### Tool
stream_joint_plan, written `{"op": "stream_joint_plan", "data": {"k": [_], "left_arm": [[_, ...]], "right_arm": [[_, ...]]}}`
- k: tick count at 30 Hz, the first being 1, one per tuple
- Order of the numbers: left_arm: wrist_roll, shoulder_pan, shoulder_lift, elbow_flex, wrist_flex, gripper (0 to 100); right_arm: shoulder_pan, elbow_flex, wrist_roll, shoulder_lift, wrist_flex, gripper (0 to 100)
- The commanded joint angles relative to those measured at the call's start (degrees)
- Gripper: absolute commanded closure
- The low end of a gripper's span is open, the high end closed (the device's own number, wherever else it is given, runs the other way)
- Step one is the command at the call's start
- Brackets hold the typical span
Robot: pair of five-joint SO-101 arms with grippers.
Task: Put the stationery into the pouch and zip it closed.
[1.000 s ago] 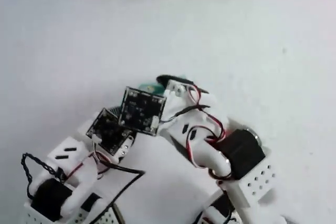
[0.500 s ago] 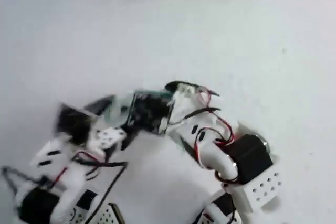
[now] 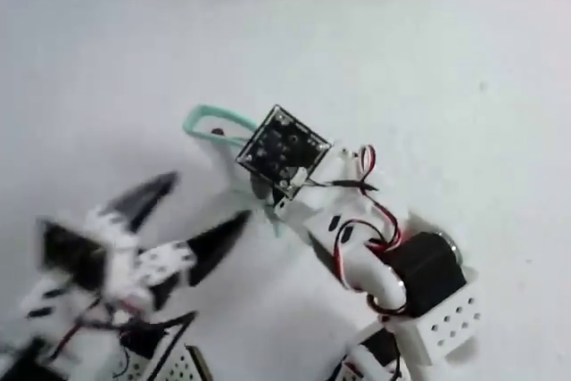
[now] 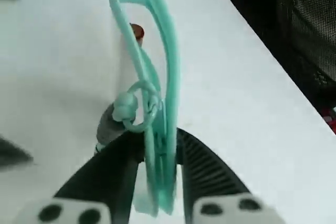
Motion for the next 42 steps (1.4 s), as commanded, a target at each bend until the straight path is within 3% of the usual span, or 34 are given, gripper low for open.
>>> {"op": "stream_joint_plan", "data": {"k": [1,4,11,17,23,34,42], "left_arm": [[-0.4,7.2,0.7,12.9,-12.1,70],[-0.4,3.5,0.7,19.2,-20.9,77],[-0.1,4.5,0.7,23.7,-24.2,75],[-0.4,4.6,0.6,25.0,-27.0,98],[-0.4,2.9,0.6,17.9,-23.4,98],[3.1,-14.5,0.7,15.3,-24.7,98],[8.6,-20.5,0.7,17.1,-28.1,98]], "right_arm": [[-0.6,-0.4,-2.1,-0.7,0.5,97.8],[-0.5,-0.4,-2.3,-0.9,1.0,97.8],[-0.6,-0.4,-2.3,-0.5,0.9,97.8],[-0.5,-0.4,-2.4,-0.5,0.9,97.8],[-0.2,0.0,-1.9,-0.5,0.9,97.8],[-0.8,6.9,5.2,-7.7,-2.7,97.8],[-8.2,14.2,12.1,-15.4,-1.1,97.8]]}}
